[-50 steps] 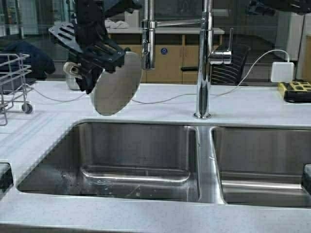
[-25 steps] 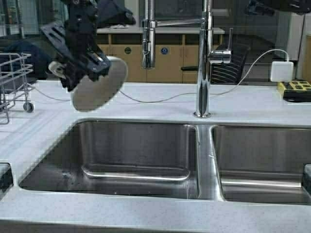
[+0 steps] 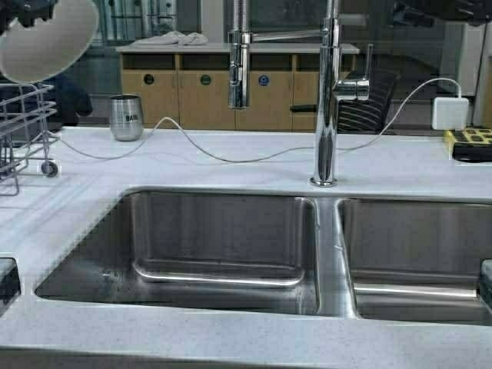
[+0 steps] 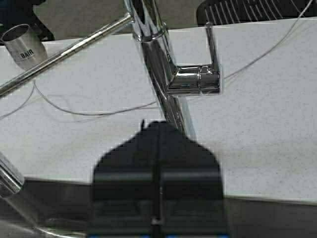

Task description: Wash the pan

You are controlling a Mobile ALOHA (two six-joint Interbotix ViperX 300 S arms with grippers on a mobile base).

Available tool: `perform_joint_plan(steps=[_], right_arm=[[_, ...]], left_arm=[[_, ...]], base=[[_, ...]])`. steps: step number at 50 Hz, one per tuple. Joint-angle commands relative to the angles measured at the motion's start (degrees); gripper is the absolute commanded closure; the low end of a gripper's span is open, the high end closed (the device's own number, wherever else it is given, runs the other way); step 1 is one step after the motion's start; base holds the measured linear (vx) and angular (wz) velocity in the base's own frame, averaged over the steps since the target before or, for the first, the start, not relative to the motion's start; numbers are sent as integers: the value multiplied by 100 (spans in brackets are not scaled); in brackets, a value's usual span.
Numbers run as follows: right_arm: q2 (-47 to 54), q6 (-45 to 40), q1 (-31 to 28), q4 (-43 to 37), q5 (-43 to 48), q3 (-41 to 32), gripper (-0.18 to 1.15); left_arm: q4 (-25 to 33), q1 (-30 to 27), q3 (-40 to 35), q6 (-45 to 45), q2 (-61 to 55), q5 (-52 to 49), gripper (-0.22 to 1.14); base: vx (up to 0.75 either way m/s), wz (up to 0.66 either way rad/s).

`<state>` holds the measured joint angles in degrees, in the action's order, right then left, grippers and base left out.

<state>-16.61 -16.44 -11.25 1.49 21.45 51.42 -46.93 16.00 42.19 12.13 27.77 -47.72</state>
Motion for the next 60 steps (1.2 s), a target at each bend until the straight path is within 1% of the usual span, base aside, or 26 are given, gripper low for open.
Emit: perform_joint_plan(steps=[1,11,20,27,31,36,43,49,60], right_arm=[[-53,0,-9,-9,62,-158,90],[-53,9,-9,0,70,-176,90],[-53,9,-9,0,70,-176,90],[-53,9,-9,9,70,-149,90],[-53,0,-9,0,70,-149,90],[-62,9,-9,9,62,-141,90],[-53,9,-9,0,70,-141,90],[-53,9,-9,9,70,-132,90],[-53,9,-9,0,70,-141,90]], left_arm=[[97,-413,-176,-35,316,35,89],[97,-1204,-149,-44,299,132,89],[158,-1925,-158,-35,-26,334,89],[176,-2057,-123,-44,-352,369,89],[176,-2232,-123,-44,-598,396,89],[290,-2461,-114,-44,-791,510,89],[562,-2637,-88,-53,-1090,703,89],[642,-2856,-44,-62,-1371,712,89],[738,-3094,9,-62,-1784,756,89]], base=[[0,0],[0,0],[0,0],[0,0],[0,0],[0,0],[0,0],[0,0],[0,0]])
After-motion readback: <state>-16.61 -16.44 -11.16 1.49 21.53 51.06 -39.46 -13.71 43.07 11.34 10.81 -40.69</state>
